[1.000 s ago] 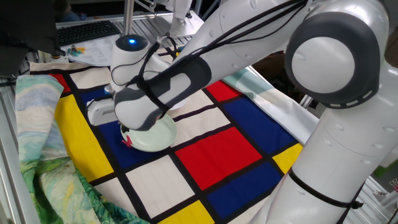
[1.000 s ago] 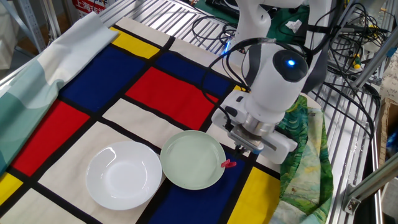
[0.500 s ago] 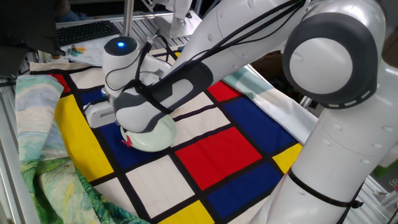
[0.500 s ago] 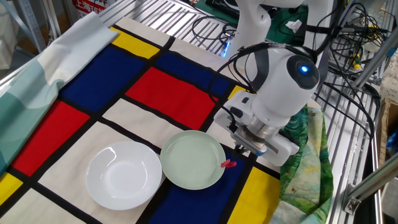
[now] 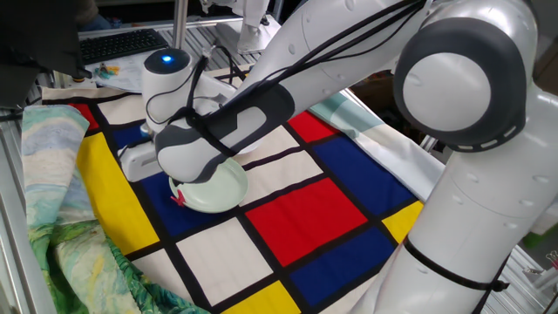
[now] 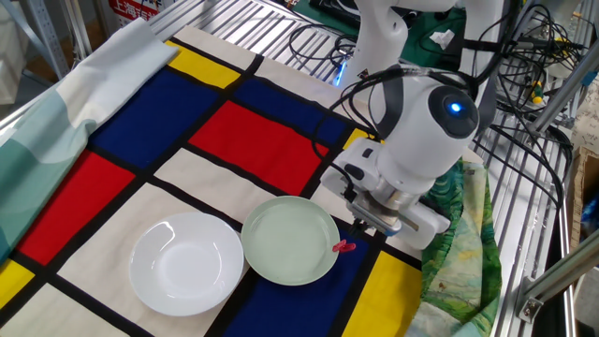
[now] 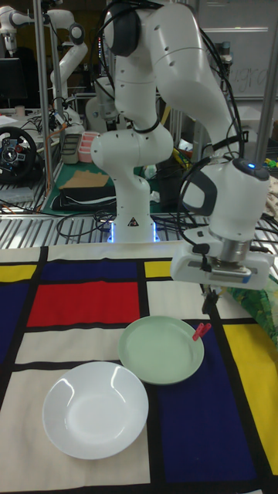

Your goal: Use a clamp

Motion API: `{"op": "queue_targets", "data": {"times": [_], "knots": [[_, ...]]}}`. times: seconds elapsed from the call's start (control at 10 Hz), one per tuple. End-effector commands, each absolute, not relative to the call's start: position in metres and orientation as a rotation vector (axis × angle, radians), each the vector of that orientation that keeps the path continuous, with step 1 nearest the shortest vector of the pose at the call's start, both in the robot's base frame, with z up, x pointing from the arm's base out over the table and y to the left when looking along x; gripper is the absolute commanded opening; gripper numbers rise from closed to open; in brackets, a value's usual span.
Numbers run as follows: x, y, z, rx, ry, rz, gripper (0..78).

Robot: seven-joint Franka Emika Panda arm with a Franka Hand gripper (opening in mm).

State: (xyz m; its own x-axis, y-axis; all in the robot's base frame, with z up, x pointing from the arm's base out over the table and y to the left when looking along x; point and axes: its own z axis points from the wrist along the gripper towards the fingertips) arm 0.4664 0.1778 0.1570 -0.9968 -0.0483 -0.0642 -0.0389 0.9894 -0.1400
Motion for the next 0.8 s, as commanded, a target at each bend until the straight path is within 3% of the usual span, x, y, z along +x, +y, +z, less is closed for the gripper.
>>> {"op": "queue_targets", "data": {"times": [0.1, 0.8], "knots": [[0.47, 0.182, 0.154, -0.168, 3.069, -0.274, 0.0], [0.473, 0.203, 0.137, -0.176, 3.069, -0.287, 0.0]]}}
